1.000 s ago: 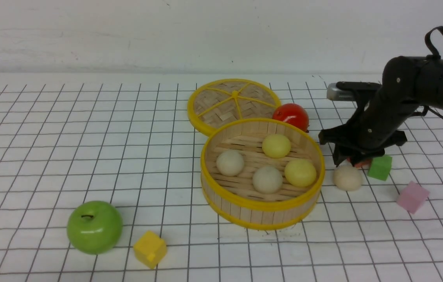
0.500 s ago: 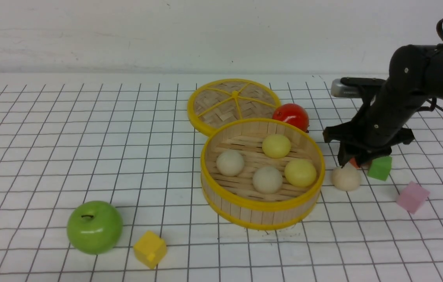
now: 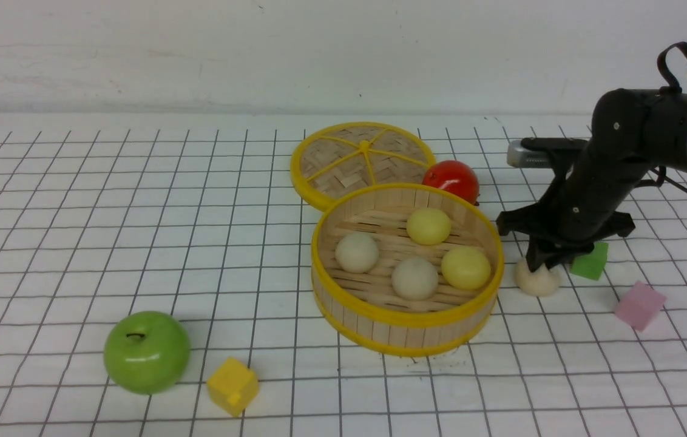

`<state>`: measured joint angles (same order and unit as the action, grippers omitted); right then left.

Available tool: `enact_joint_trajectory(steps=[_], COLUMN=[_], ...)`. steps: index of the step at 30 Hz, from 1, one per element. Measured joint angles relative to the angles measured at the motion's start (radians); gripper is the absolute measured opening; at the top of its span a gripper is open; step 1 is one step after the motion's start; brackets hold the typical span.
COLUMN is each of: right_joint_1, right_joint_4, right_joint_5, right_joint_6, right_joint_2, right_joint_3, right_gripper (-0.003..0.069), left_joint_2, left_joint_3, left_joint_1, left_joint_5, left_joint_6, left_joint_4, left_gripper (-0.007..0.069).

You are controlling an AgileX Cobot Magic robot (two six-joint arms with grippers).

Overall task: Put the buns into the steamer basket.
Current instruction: Use the right arm to grab a steamed stuffed bun, then use the right arm to put the steamed stuffed bun into the steamer

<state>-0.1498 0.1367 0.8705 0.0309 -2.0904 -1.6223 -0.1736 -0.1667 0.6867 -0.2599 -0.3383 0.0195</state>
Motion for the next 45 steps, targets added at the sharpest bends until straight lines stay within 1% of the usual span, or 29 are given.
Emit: enact_joint_trajectory(steps=[1,2,3,7,10,13,14,15,18,19,22,33,39,43,45], right_joint_1=[0.0,0.0,0.0,-0.006,-0.051,-0.116,-0.121,-0.166,-0.21,-0.238,-0.269,-0.275,-0.278,-0.278,-0.278], right_joint_4=[0.0,0.0,0.0,0.0,0.01,0.055,0.064,0.091,0.103,0.104,0.105,0.125,0.13,0.11,0.104], right_joint_5=[0.006,0.006,0.012,0.033,0.025,-0.009,-0.017,-0.056,-0.1,-0.131,-0.191,-0.242,-0.311,-0.324,-0.325], right_joint_6=[-0.016,-0.016,-0.022,-0.031,-0.051,-0.085,-0.091,-0.105,-0.108,-0.111,-0.115,-0.119,-0.12,-0.12,-0.12], right_joint_2=[0.003,0.004,0.014,0.063,0.162,0.211,0.212,0.214,0.199,0.178,0.13,0.013,-0.012,-0.036,-0.039], right_joint_3=[0.0,0.0,0.0,0.001,0.001,-0.017,-0.018,-0.031,-0.039,-0.044,-0.05,-0.057,-0.062,-0.063,-0.064], right_gripper=[0.0024,0.0024,0.0006,0.0005,0.0006,0.0008,0.0008,0.001,0.001,0.001,0.001,0.002,0.0034,0.0061,0.0108], left_joint_2=[0.0,0.0,0.0,0.0,0.0,0.0,0.0,0.0,0.0,0.0,0.0,0.0,0.0,0.0,0.0], left_joint_3=[0.0,0.0,0.0,0.0,0.0,0.0,0.0,0.0,0.0,0.0,0.0,0.0,0.0,0.0,0.0], left_joint_1=[0.0,0.0,0.0,0.0,0.0,0.0,0.0,0.0,0.0,0.0,0.0,0.0,0.0,0.0,0.0], left_joint_5=[0.0,0.0,0.0,0.0,0.0,0.0,0.0,0.0,0.0,0.0,0.0,0.0,-0.001,-0.001,-0.001], left_joint_6=[0.0,0.0,0.0,0.0,0.0,0.0,0.0,0.0,0.0,0.0,0.0,0.0,0.0,0.0,0.0], left_joint_4=[0.0,0.0,0.0,0.0,0.0,0.0,0.0,0.0,0.0,0.0,0.0,0.0,0.0,0.0,0.0], left_gripper=[0.0194,0.0194,0.0196,0.0199,0.0202,0.0205,0.0206,0.0207,0.0209,0.0211,0.0216,0.0218,0.0218,0.0224,0.0228])
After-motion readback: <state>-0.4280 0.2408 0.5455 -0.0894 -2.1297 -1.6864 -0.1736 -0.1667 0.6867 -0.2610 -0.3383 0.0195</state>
